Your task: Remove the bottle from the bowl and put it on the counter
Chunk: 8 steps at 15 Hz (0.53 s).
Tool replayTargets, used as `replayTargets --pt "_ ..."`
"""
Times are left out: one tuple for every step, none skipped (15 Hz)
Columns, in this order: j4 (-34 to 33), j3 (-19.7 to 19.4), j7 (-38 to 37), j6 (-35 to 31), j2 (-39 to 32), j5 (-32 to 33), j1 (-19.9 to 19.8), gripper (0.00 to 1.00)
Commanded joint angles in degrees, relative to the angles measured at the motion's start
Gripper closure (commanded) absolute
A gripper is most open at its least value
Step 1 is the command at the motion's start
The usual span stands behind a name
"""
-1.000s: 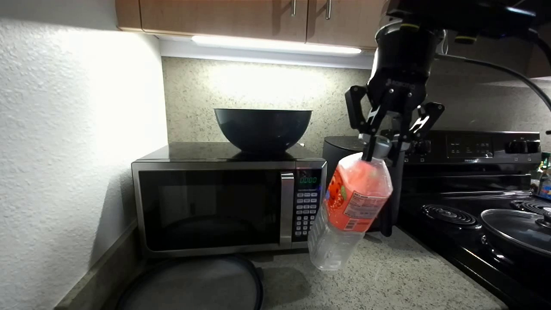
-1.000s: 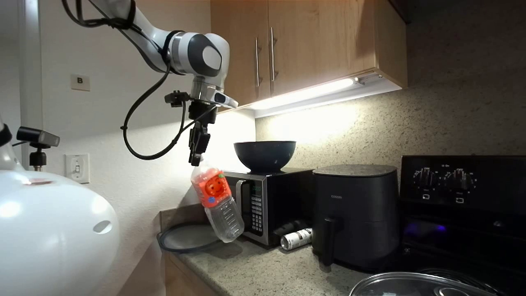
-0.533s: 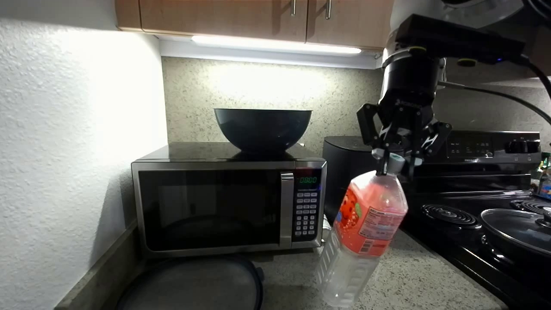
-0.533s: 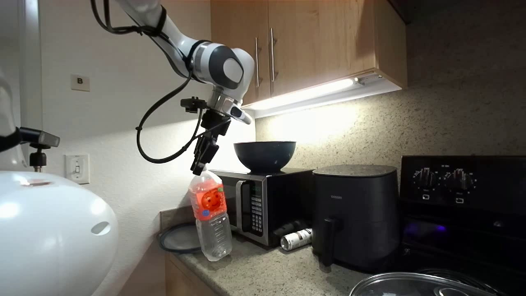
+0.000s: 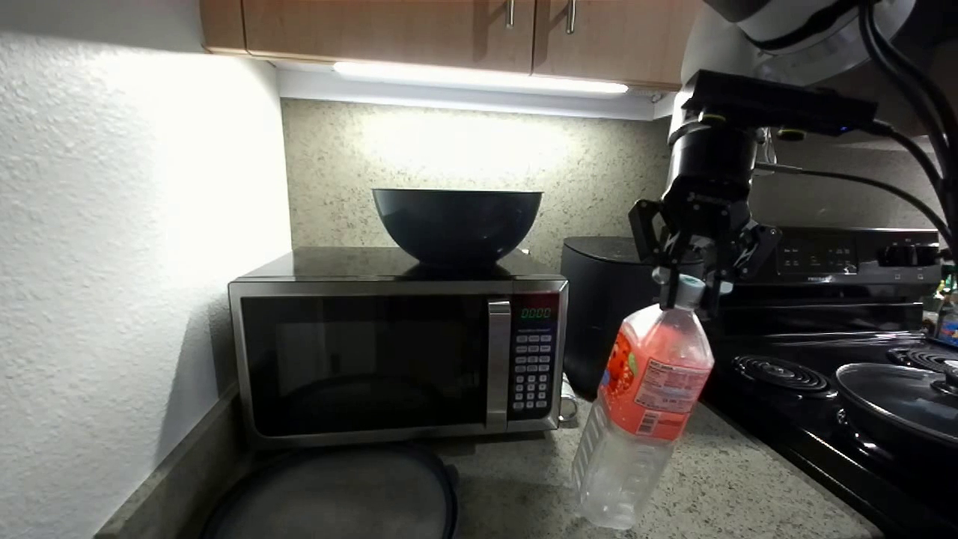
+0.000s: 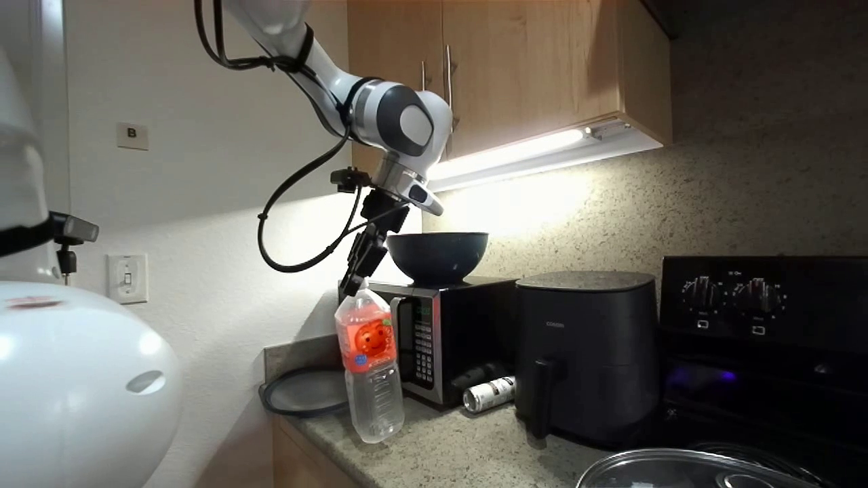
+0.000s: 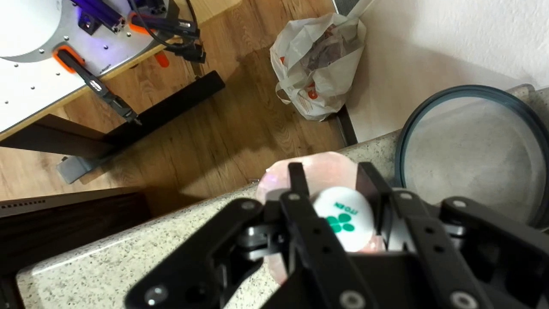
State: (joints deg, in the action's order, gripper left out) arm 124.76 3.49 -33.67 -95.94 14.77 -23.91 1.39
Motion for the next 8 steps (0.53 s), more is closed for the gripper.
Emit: replayTargets --pt "-1.9 0.9 -4.5 -1.0 -1.7 2.4 -1.2 0.87" --pt "-2.2 1.0 -5.5 -1.1 -2.0 3.1 -1.3 0.87" --pt "-2.5 1.0 -6.6 -1.1 -2.3 3.8 -1.3 0.87" --pt "-2.7 1.0 -7.4 -0.8 -2.7 4.2 -1.2 0.87" --pt "-3.0 0.9 -8.1 -0.6 -3.0 4.6 -1.1 0.87" --pt "-3.1 0.9 -8.6 -0.4 -3.4 4.7 -1.0 0.87" --pt "-3.2 0.8 -8.9 -0.2 -3.8 4.7 -0.9 0.87" --pt "-3.2 0.8 -9.0 -0.1 -4.1 4.6 -0.8 0.87"
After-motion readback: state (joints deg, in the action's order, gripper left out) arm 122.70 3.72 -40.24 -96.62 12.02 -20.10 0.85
